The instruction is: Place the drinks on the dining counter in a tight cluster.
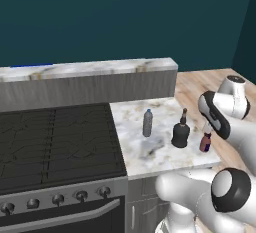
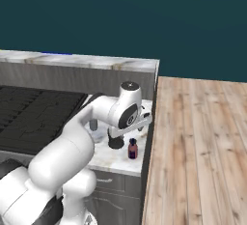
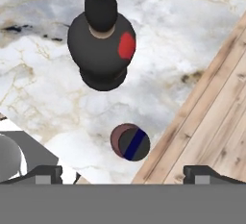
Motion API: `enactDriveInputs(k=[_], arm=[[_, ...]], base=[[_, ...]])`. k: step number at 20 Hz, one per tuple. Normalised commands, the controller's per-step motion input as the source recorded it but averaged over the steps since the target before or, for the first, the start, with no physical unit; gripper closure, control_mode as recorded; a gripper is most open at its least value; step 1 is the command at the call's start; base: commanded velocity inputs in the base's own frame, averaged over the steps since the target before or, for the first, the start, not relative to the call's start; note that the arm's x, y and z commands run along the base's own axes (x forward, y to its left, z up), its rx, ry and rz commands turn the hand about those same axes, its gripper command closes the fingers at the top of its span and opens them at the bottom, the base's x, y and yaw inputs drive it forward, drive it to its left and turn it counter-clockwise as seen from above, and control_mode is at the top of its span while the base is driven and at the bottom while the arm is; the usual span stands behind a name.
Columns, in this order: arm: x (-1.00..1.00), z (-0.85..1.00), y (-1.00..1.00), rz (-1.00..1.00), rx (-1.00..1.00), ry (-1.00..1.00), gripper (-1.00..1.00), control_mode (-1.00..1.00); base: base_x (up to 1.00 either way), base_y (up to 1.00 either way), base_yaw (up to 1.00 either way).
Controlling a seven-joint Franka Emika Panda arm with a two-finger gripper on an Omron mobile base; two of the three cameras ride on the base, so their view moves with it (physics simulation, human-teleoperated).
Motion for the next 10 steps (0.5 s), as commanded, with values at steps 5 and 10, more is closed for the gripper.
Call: enactDriveInputs(k=[5, 10], arm=[[0.05, -0.05, 0.0, 0.0, 0.0, 0.07, -1.0, -1.0], [0.02, -0.13, 0.0, 0.0, 0.0, 0.13, -1.0, -1.0]], base=[[0.0, 0.0, 0.0], [0.0, 0.0, 0.0]])
